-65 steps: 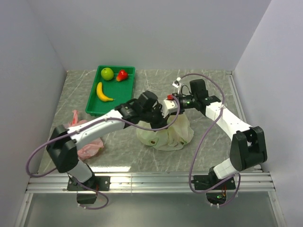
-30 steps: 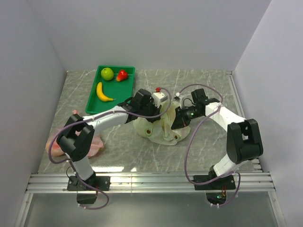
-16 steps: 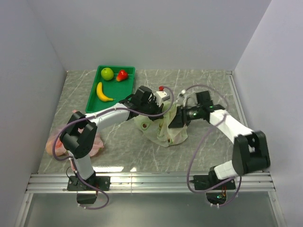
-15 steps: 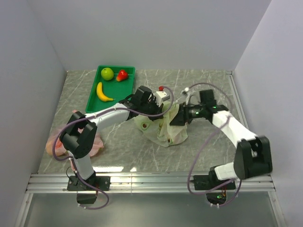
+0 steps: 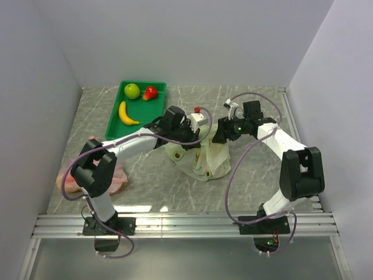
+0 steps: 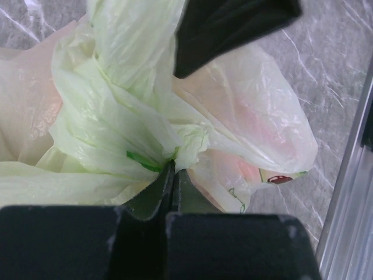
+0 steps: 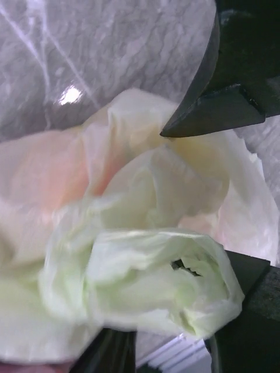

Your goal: Place the fake fruits into the plastic bag and tie a complex knot

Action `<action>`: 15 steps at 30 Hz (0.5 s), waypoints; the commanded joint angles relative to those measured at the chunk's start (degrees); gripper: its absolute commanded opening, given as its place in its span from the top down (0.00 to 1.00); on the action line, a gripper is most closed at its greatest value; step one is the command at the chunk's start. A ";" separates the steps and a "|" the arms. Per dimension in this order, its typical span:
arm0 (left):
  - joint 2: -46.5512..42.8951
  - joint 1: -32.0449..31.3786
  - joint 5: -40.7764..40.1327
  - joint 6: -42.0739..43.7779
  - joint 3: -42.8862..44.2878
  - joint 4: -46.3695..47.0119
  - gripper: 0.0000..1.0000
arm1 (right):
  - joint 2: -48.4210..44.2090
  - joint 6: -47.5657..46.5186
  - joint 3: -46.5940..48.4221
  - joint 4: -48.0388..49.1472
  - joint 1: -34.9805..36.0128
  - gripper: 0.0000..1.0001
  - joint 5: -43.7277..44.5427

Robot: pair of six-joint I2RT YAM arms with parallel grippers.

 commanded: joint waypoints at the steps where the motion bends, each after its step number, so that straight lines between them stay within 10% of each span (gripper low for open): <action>1: -3.30 0.11 2.37 -1.18 -0.98 0.87 0.99 | -0.20 -3.49 2.40 0.46 0.76 0.40 2.48; 4: -3.04 0.29 1.49 -1.35 -1.15 0.87 1.00 | 1.74 -5.25 3.02 -3.24 0.94 0.78 0.63; 15: -1.02 1.16 2.01 -3.11 1.74 4.12 0.99 | -10.28 -1.40 -9.89 -7.99 0.59 1.00 -10.79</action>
